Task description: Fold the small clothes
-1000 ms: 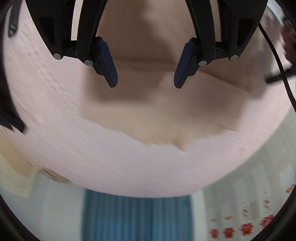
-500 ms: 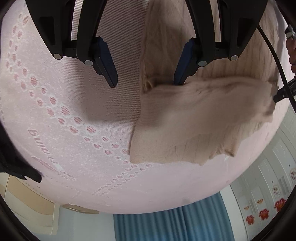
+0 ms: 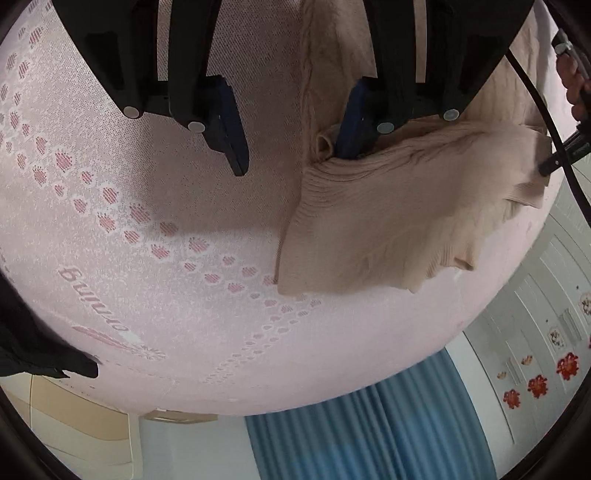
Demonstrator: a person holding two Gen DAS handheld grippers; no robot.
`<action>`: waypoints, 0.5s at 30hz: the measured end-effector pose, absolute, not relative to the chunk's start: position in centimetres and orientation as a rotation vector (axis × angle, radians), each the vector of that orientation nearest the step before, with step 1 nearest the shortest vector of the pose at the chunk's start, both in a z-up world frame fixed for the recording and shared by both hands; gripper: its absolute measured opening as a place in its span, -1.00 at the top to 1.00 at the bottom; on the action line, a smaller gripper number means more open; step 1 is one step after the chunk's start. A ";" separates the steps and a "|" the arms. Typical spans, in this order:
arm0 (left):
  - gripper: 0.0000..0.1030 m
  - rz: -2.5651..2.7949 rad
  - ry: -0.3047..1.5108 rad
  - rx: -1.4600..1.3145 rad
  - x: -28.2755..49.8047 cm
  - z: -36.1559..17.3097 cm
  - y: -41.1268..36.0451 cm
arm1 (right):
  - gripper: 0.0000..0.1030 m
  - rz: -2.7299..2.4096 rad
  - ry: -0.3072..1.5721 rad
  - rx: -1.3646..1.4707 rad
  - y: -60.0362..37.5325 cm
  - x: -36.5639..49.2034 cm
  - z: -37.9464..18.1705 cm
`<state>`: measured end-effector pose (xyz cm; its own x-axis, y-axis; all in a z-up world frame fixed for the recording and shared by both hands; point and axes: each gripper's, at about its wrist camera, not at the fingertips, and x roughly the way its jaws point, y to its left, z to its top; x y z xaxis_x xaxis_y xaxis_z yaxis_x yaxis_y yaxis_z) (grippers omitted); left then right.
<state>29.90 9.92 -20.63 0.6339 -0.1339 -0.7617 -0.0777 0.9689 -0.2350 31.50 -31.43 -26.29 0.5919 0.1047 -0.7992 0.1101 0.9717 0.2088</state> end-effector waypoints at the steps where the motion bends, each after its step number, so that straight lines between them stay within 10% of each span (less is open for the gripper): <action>1: 0.71 -0.031 0.889 -0.260 29.8 -20.7 9.9 | 0.09 -0.011 0.949 0.232 -31.3 31.5 -26.5; 15: 0.65 -0.085 0.886 -0.305 29.6 -19.7 10.5 | 0.10 0.023 0.909 0.311 -31.8 30.9 -26.5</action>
